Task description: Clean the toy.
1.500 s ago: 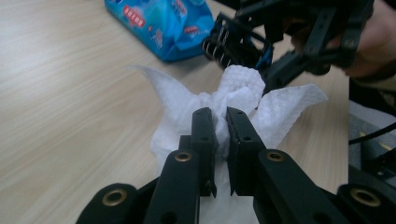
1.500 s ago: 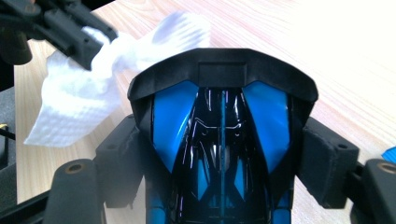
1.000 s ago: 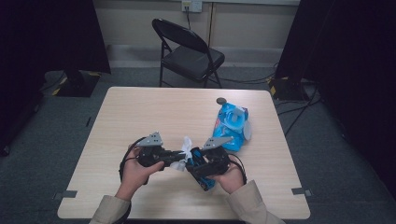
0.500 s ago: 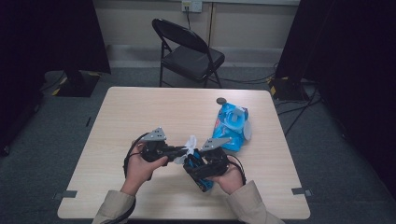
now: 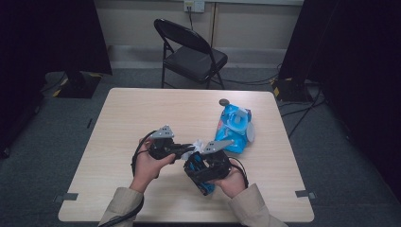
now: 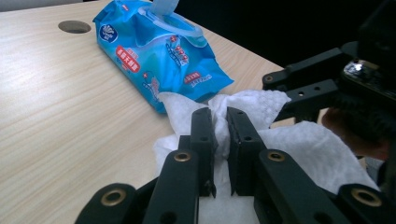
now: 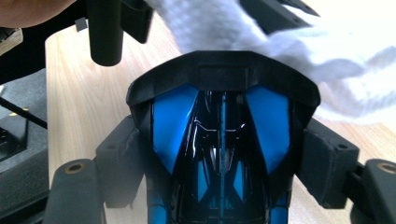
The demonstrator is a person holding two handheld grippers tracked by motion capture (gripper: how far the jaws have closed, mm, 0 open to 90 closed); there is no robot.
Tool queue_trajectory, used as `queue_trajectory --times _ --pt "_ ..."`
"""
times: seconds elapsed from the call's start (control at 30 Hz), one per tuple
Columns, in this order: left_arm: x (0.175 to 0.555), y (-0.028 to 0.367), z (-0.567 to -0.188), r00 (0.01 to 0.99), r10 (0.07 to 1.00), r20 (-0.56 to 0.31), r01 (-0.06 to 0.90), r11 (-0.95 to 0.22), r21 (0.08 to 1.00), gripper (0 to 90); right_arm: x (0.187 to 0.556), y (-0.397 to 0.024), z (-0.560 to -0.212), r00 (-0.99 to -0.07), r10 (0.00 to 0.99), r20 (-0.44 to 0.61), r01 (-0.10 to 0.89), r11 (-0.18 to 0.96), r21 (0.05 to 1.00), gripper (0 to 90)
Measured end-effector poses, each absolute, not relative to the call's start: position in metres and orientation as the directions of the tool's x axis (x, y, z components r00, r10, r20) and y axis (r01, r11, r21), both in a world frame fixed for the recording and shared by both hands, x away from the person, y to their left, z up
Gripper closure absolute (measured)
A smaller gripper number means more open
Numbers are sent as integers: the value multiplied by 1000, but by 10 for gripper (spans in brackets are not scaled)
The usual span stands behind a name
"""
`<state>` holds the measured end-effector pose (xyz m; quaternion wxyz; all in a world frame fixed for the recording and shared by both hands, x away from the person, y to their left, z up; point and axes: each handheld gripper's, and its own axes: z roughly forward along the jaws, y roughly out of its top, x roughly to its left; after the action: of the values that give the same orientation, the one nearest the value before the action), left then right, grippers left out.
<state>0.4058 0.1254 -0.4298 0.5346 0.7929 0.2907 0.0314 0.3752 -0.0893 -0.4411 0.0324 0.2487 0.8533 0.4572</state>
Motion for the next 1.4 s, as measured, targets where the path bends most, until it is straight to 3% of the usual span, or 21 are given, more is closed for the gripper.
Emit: queue_trajectory --times 0.3,0.67,0.93,1.4 --pt "404 138 -420 826 504 -252 419 -249 873 821 377 -94 -438 -869 466 167 393 444 805 258" --pt "376 161 -413 854 439 -279 406 -226 886 823 387 -112 -437 -835 522 173 423 409 809 258" --pt "369 153 -422 865 399 -303 417 -238 878 823 389 -115 -438 -831 527 181 431 401 809 258" --pt "378 141 -424 862 416 -290 414 -249 875 823 385 -107 -438 -846 501 185 421 413 807 258"
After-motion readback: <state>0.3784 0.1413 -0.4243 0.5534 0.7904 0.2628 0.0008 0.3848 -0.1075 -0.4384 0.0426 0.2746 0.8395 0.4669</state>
